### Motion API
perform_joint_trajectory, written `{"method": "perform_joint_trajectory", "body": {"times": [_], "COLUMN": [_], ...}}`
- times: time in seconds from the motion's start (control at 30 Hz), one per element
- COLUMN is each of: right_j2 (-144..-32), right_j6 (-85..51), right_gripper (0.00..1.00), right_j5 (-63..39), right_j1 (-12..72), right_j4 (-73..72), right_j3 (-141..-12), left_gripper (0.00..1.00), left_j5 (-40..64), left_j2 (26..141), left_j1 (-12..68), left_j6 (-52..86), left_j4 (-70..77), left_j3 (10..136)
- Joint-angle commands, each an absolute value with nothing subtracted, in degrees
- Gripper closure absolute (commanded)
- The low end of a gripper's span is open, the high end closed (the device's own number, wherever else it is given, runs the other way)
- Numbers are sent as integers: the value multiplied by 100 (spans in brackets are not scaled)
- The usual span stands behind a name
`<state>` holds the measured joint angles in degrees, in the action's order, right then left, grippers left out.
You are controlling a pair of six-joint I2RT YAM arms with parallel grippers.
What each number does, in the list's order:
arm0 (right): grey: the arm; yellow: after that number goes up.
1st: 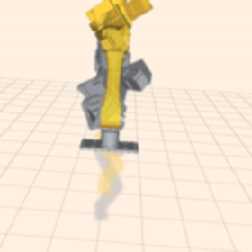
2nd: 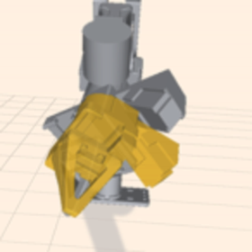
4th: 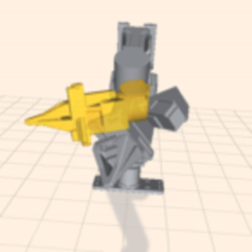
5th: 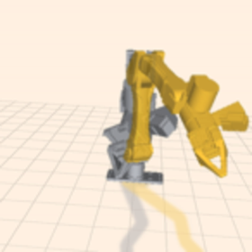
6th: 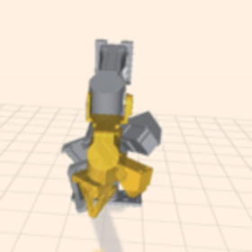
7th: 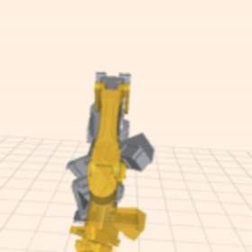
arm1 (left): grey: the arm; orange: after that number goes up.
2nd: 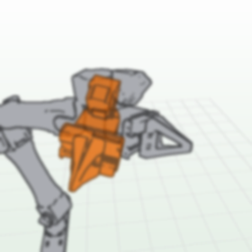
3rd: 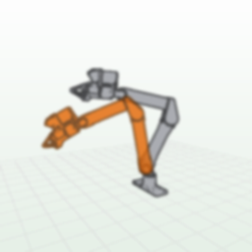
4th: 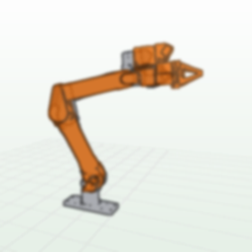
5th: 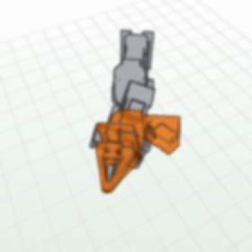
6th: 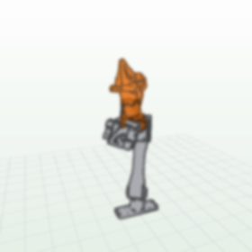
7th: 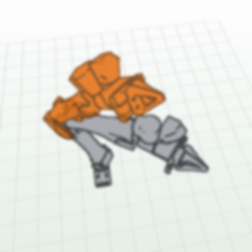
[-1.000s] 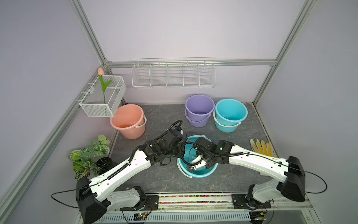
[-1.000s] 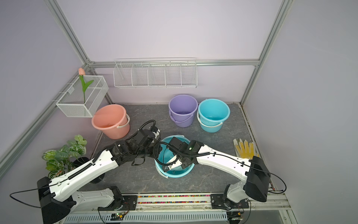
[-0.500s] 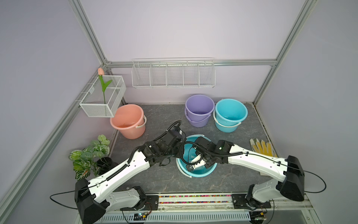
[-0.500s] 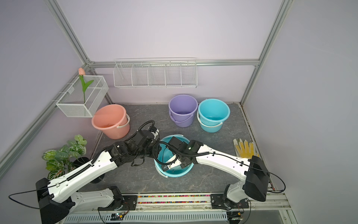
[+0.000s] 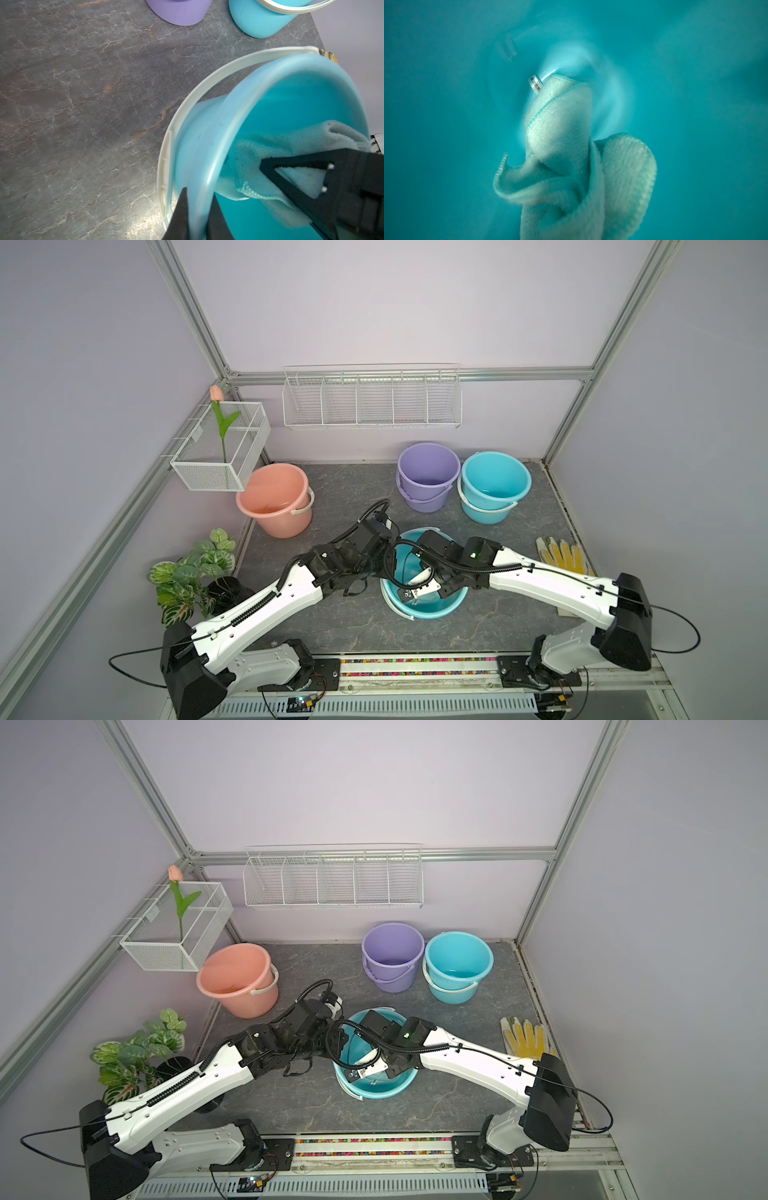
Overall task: Wipe the inside of the bucket with a cloth
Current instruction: Wipe the dirt from the inside of the bucket.
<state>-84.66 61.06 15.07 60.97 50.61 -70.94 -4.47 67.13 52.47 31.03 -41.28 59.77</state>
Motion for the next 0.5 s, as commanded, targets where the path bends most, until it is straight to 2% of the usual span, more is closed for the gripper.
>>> {"method": "perform_joint_trajectory", "body": {"times": [0.0, 0.47], "right_j2": [-8411, -8166], "right_j6": [5837, 5458], "right_gripper": [93, 93], "right_j5": [1539, 2055], "right_j1": [6109, 6090], "right_j4": [5431, 7178], "right_j3": [-7266, -8181], "left_gripper": [100, 100], "left_j5": [-336, -377], "left_j2": [6780, 6814], "left_j1": [5250, 5254], "left_j6": [3095, 3094], "left_j4": [-3885, -4034], "left_j3": [6012, 6003]}}
